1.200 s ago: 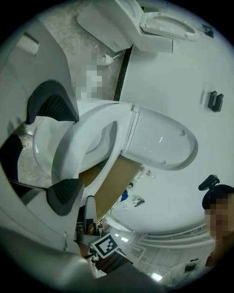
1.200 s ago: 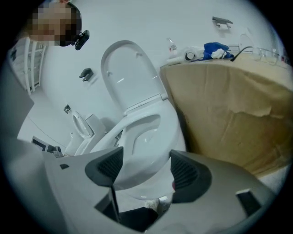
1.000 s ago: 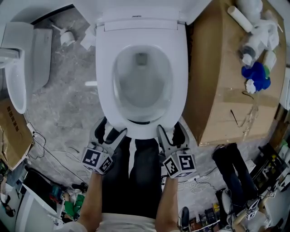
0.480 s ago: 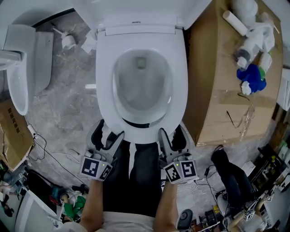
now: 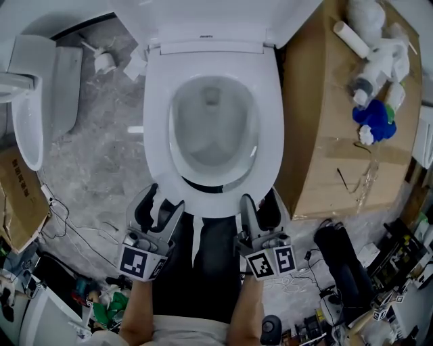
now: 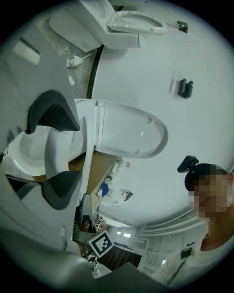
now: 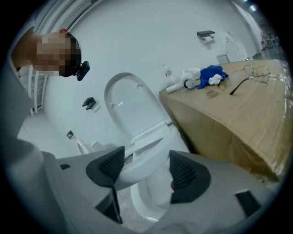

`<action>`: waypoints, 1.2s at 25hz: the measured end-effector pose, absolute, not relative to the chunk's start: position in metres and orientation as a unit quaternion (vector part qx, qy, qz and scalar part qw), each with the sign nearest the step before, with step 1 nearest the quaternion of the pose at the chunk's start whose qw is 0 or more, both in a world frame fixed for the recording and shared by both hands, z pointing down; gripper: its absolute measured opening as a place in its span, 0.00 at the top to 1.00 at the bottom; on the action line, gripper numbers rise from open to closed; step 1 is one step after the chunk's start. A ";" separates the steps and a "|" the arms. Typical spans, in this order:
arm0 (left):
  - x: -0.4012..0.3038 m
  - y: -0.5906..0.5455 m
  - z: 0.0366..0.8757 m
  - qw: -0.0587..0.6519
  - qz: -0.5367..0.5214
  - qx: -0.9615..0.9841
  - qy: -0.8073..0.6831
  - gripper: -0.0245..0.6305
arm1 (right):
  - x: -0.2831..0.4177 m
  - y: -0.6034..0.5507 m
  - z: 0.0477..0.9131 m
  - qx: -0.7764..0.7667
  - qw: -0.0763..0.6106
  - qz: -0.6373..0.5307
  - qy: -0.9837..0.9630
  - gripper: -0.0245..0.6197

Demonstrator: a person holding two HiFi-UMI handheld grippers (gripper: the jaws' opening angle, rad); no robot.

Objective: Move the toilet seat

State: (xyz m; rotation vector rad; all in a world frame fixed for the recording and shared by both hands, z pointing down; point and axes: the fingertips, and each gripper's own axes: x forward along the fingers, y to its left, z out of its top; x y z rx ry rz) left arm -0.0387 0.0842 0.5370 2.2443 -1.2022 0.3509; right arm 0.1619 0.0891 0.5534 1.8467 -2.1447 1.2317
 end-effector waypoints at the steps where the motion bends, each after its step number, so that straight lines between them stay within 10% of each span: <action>1: -0.034 0.083 0.531 0.273 0.131 0.844 -0.443 0.55 | 0.162 0.088 0.552 0.599 0.026 0.399 -0.694 0.48; 30: 0.001 0.033 0.455 0.157 0.113 0.868 -0.458 0.82 | 0.167 0.046 0.489 0.611 -0.075 0.387 -0.687 0.47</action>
